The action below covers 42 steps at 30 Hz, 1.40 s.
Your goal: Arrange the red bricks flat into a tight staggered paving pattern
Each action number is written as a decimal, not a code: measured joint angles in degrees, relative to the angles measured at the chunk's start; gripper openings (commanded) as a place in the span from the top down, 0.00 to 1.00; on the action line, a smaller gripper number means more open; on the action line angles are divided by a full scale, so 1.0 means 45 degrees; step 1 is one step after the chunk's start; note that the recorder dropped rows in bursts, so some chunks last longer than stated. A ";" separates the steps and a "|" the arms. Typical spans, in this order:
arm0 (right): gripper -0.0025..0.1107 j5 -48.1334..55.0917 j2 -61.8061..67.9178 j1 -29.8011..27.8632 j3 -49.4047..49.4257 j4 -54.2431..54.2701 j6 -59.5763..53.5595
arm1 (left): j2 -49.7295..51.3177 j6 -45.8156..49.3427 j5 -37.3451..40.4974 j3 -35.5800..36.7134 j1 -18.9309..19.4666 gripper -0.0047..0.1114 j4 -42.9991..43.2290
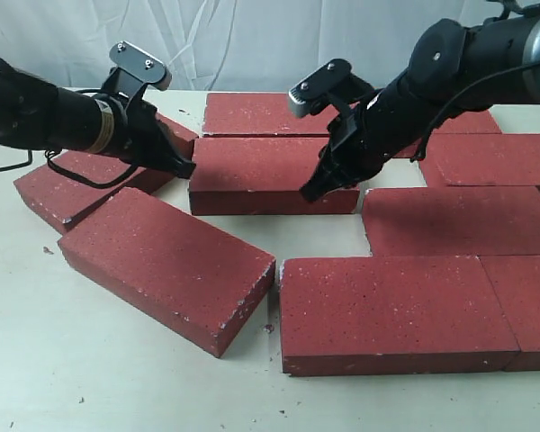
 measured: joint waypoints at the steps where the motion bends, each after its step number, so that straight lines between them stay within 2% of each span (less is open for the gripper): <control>1: 0.99 0.0000 0.0169 0.0102 0.0000 0.0000 -0.0164 | 0.0217 -0.0465 0.0125 -0.0102 0.0000 0.96 0.0388; 8: 0.99 0.0062 0.0274 0.0130 0.0027 0.0022 -0.0363 | 0.0423 -0.1592 -0.0181 -0.0840 0.0000 0.96 0.0802; 12: 0.99 0.0083 0.0274 0.0130 0.0027 0.0022 -0.0363 | 0.0423 -0.0904 -0.0762 -0.1111 -0.0107 0.96 0.0802; 14: 0.99 0.0092 0.0274 0.0130 0.0027 0.0022 -0.0363 | 0.0390 -0.0132 -0.0431 -0.1132 -0.0222 0.96 0.0826; 21: 0.99 -0.0053 0.0274 0.0130 0.0027 0.0093 -0.0392 | -0.0670 0.1003 0.4567 -0.1132 -0.0267 0.96 0.0912; 26: 0.99 -0.0110 0.0274 0.0130 0.0027 0.0201 -0.0392 | -0.2120 0.1414 0.6217 -0.1132 -0.0267 0.96 0.0912; 29: 0.99 -0.0110 0.0274 0.0130 0.0027 0.0232 -0.0392 | -0.2618 0.2092 0.7627 -0.1132 -0.0267 0.96 0.0014; 31: 0.99 -0.0110 0.0274 0.0130 0.0027 0.0241 -0.0392 | -0.2713 0.3438 0.9106 -0.1132 -0.0216 0.96 -0.1367; 33: 0.99 -0.0110 0.0274 0.0130 0.0027 0.0241 -0.0392 | -0.2713 0.5640 1.0268 -0.1132 0.0002 0.96 -0.3574; 36: 0.99 -0.0110 0.0274 0.0130 0.0027 0.0241 -0.0392 | -0.2847 1.0775 1.1747 -0.1132 0.0549 0.96 -0.9598; 38: 0.99 -0.0110 0.0274 0.0130 0.0027 0.0241 -0.0392 | -0.2894 1.5514 1.2621 -0.1132 0.0962 0.96 -1.4887; 40: 0.99 -0.0110 0.0274 0.0130 0.0027 0.0241 -0.0392 | -0.2894 1.9430 1.2944 -0.1006 0.1019 0.96 -1.9419; 42: 0.99 -0.0110 0.0274 0.0130 0.0027 0.0241 -0.0392 | -0.2894 2.2535 1.2817 -0.0940 0.1019 0.96 -2.2539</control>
